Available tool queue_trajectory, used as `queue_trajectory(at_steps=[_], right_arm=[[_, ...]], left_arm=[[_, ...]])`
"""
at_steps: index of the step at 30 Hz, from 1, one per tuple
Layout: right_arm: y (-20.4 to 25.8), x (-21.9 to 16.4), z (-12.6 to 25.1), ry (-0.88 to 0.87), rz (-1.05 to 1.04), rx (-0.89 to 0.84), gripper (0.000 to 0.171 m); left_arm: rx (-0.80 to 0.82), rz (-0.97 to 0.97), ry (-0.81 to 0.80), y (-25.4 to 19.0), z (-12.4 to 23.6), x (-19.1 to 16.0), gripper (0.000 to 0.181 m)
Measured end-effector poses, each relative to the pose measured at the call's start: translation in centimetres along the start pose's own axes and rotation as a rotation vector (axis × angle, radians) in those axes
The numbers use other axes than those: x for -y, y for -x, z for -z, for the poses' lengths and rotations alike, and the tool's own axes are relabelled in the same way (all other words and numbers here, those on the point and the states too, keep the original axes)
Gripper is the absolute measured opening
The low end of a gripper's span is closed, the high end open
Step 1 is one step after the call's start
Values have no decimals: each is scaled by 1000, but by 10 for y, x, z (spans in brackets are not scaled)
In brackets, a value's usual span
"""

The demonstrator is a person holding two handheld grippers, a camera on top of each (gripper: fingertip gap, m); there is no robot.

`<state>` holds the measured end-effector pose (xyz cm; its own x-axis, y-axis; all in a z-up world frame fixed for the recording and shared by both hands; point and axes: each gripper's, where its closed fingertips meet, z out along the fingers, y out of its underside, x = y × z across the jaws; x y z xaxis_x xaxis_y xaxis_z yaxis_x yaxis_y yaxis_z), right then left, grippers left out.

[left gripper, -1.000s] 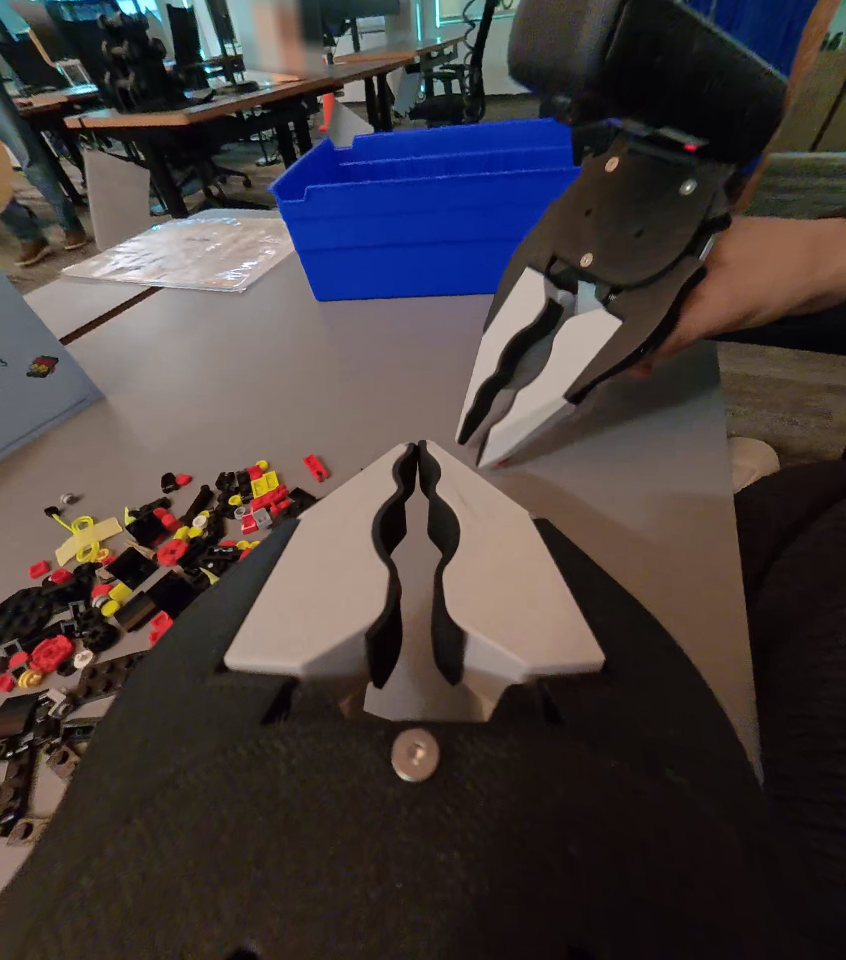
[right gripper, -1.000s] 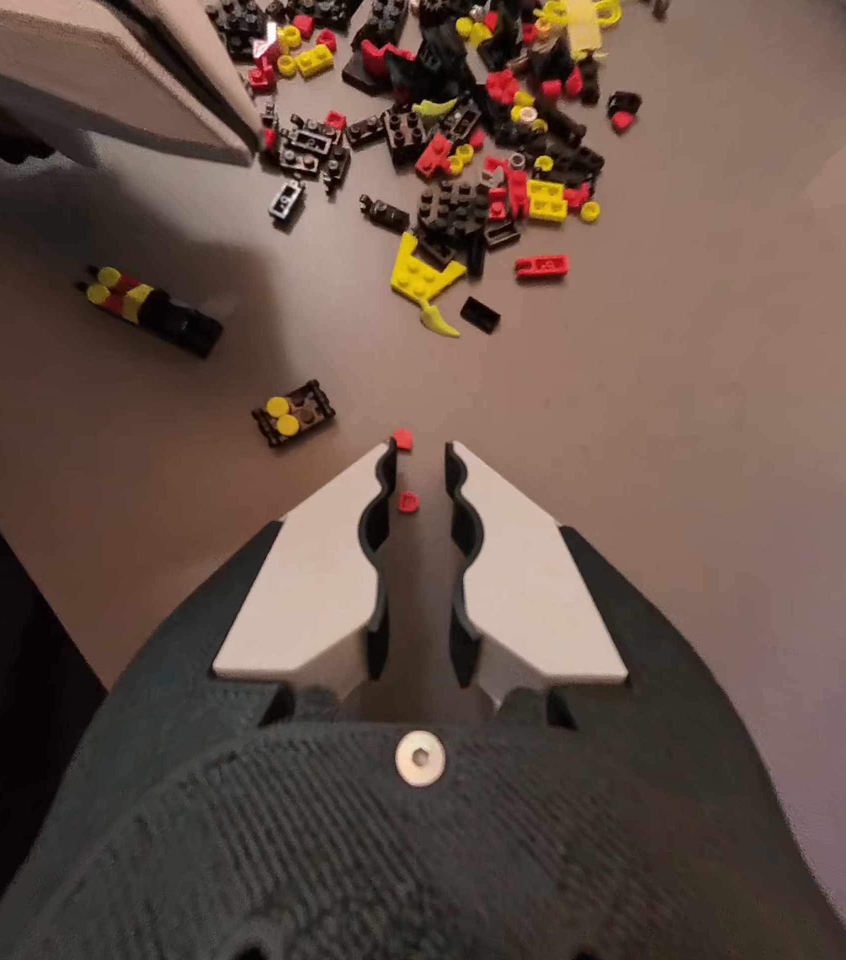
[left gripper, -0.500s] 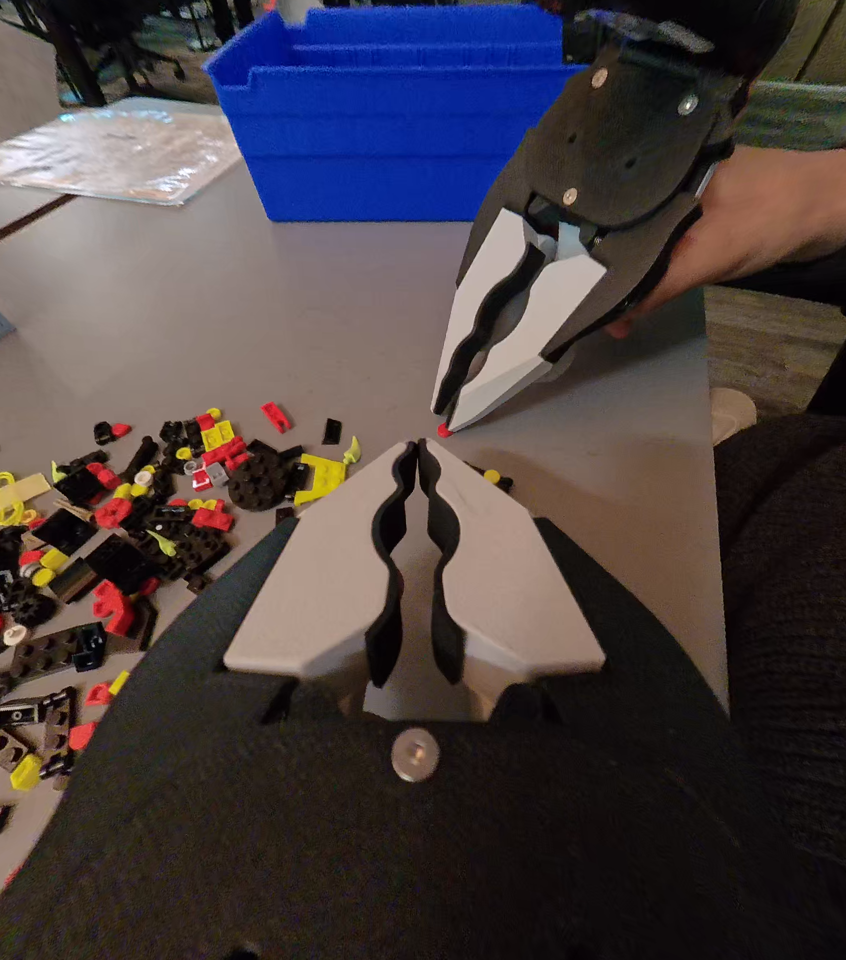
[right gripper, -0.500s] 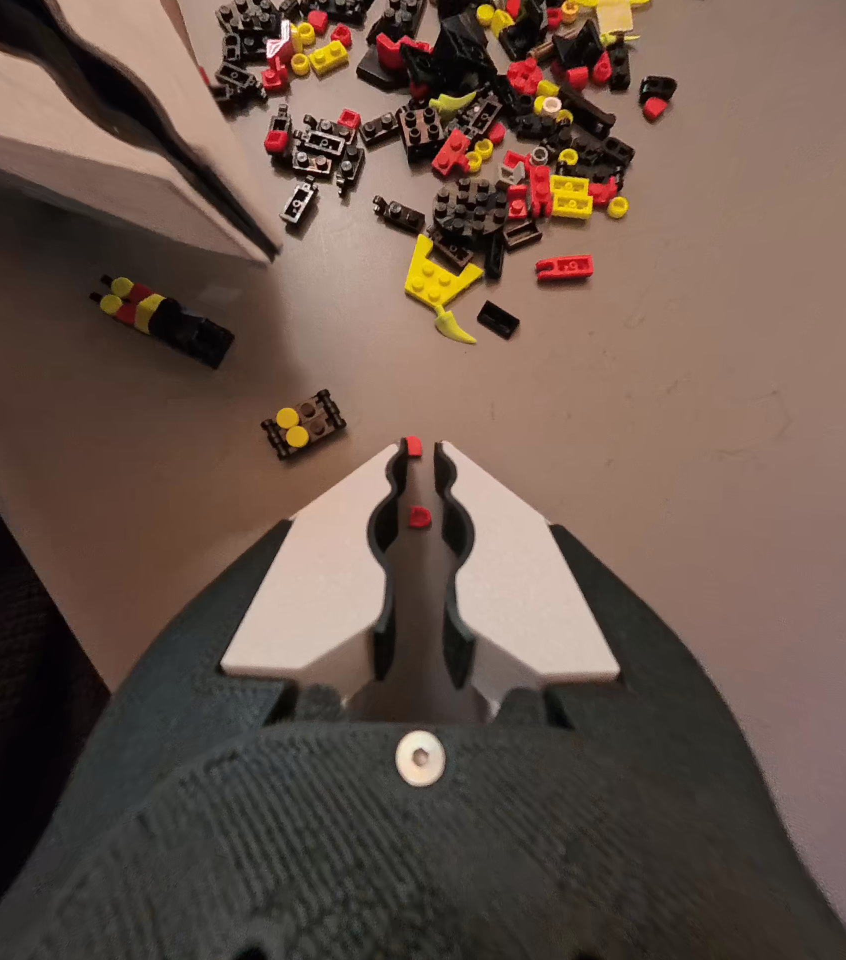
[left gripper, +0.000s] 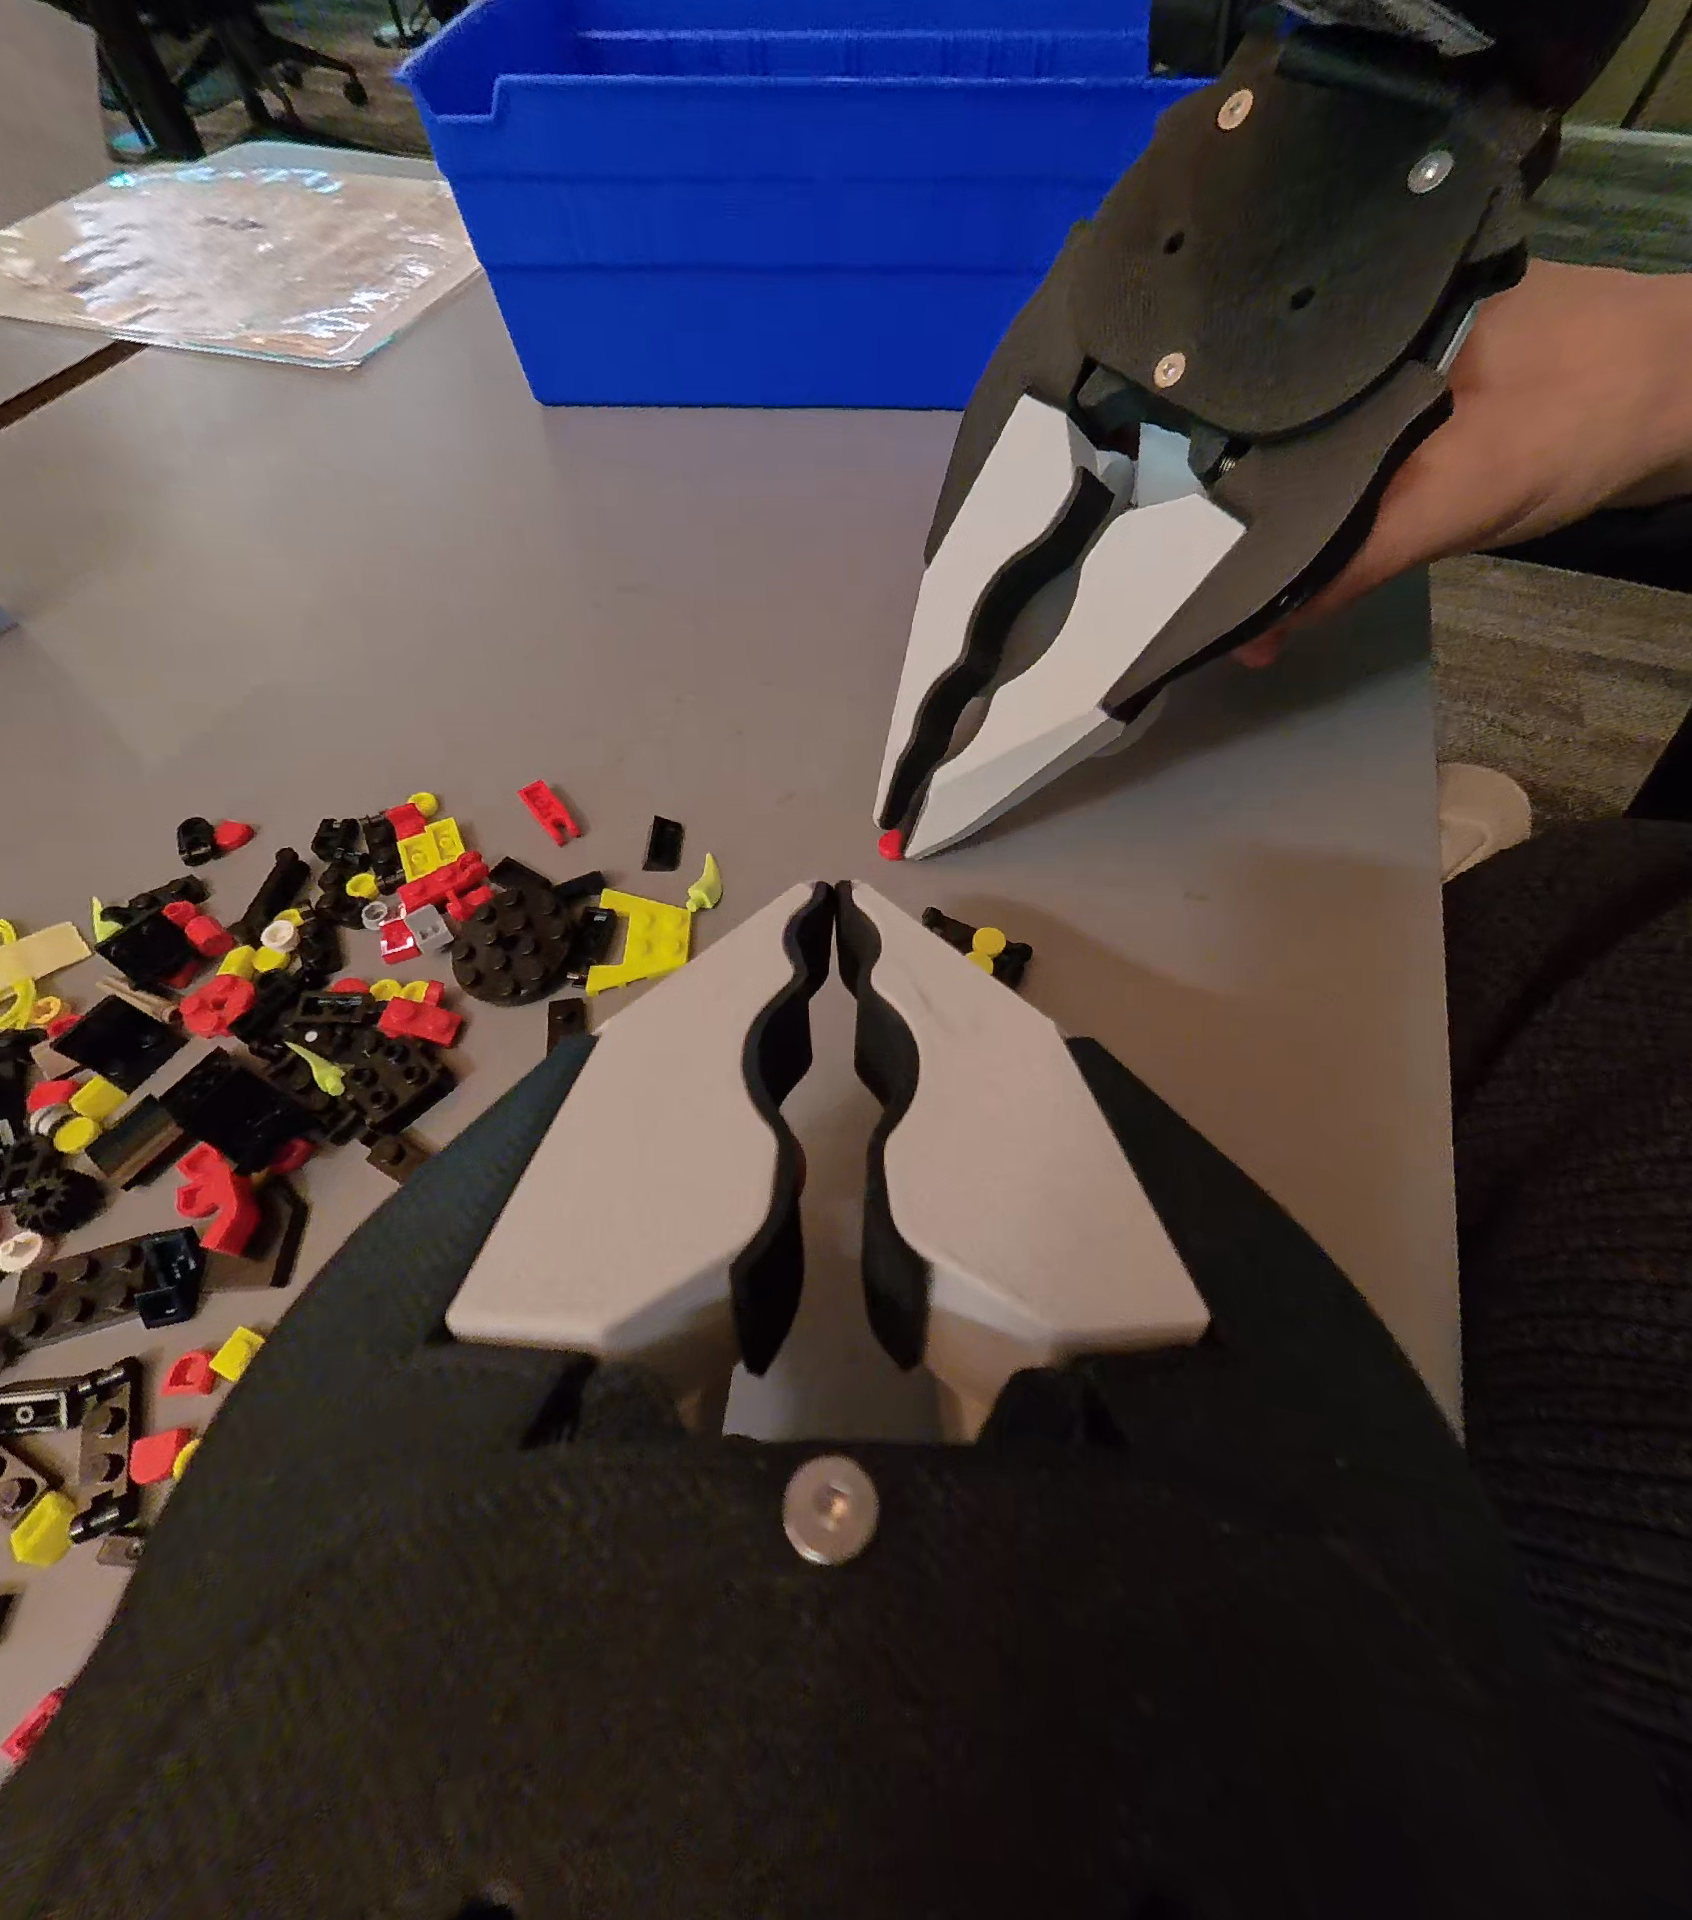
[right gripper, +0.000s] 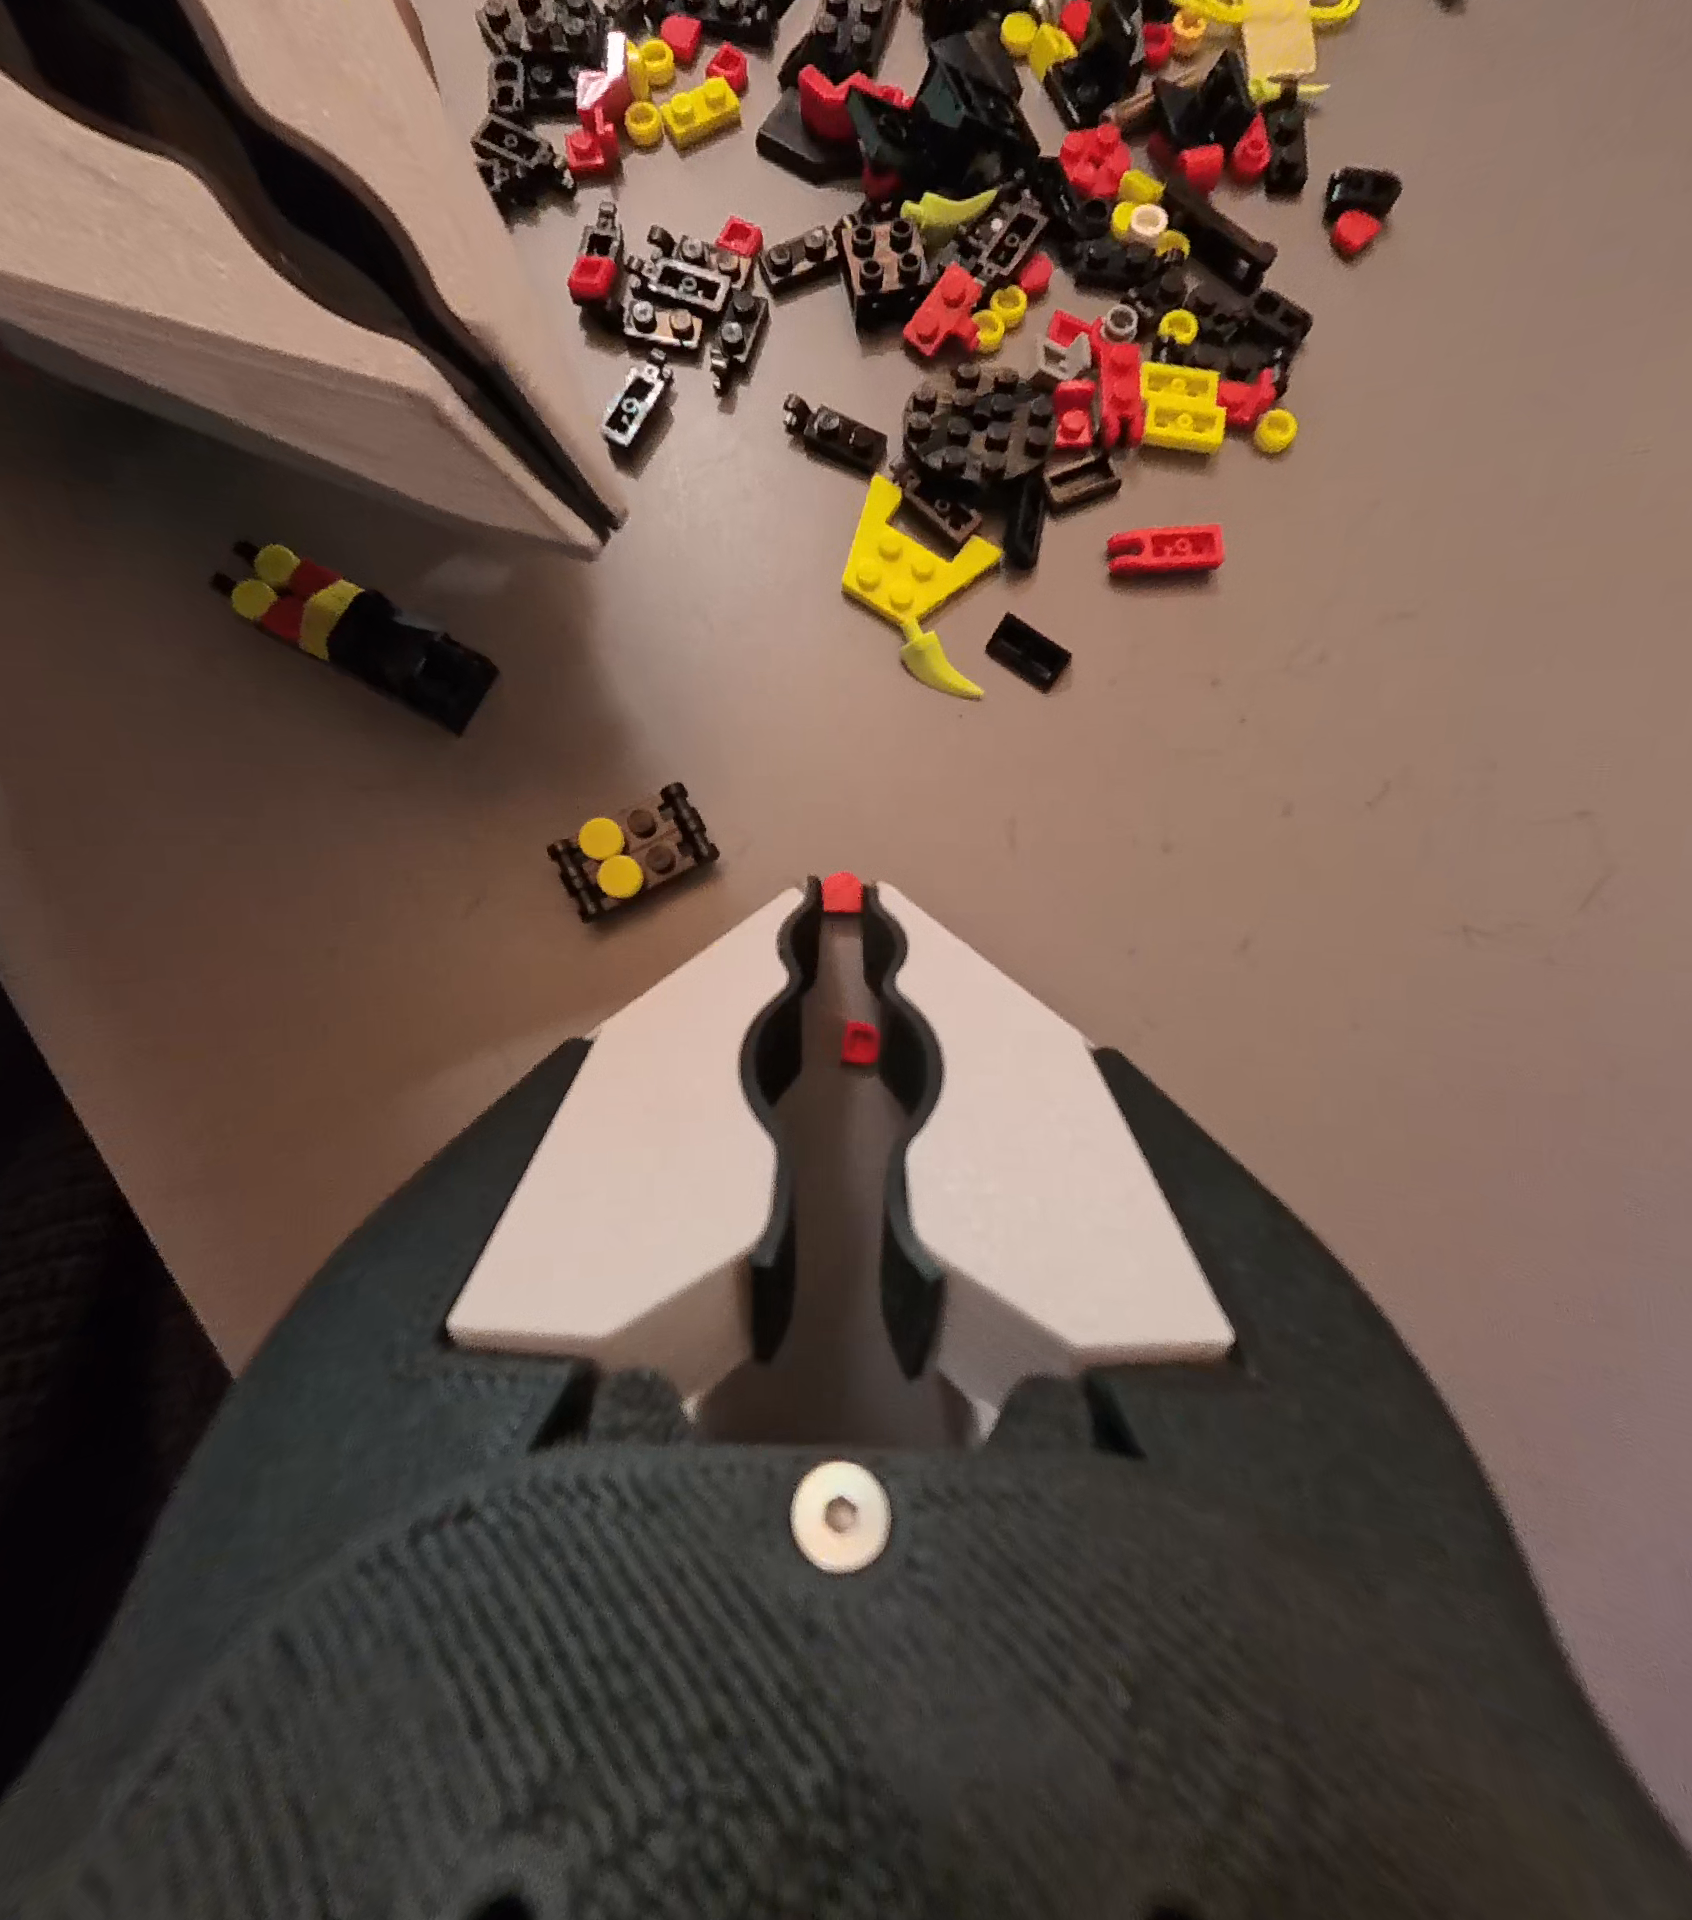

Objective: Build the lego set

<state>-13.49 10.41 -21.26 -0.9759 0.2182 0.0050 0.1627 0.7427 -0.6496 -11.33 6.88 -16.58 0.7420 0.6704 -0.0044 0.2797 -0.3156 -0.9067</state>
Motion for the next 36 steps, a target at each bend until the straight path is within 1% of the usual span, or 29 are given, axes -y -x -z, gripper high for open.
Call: queue_trajectory(at_steps=[1, 4, 7, 9, 10, 14, 18, 21, 23, 26, 30, 36], right_arm=[[1, 2, 2, -13, 6, 2, 6], [12, 11, 7, -59, 62, 47, 6], [21, 6, 6, -32, 143, 67, 6], [26, 3, 3, -9, 197, 81, 6], [28, 3, 3, -3, 213, 81, 0], [30, 8, 4, -25, 237, 83, 0], [15, 10, 11, -41, 210, 32, 0], [-5, 10, 17, -69, 114, -10, 0], [-14, 9, 16, -77, 33, -7, 2], [-16, 9, 10, -81, -35, 36, 4], [-14, 13, 5, -83, -31, 43, 9], [-16, 10, 0, -58, -20, 41, 10]], left_arm=[[-2, 0, 1, 0, 0, 0, 0], [-8, -4, 7, -1, -1, -1, 0], [-10, -9, 24, -2, -2, -3, 0], [-9, -12, 54, -2, -3, -7, 0], [-5, -19, 75, -2, -5, -10, 0], [5, -78, 161, -7, -11, -22, 4], [9, -93, 198, -8, -14, -27, 6], [5, -66, 190, -6, -14, -26, 6], [0, -45, 195, -4, -14, -26, 6], [0, -34, 195, -3, -14, -26, 6], [2, -43, 201, -4, -14, -27, 7], [-2, -32, 208, -4, -15, -28, 7]])
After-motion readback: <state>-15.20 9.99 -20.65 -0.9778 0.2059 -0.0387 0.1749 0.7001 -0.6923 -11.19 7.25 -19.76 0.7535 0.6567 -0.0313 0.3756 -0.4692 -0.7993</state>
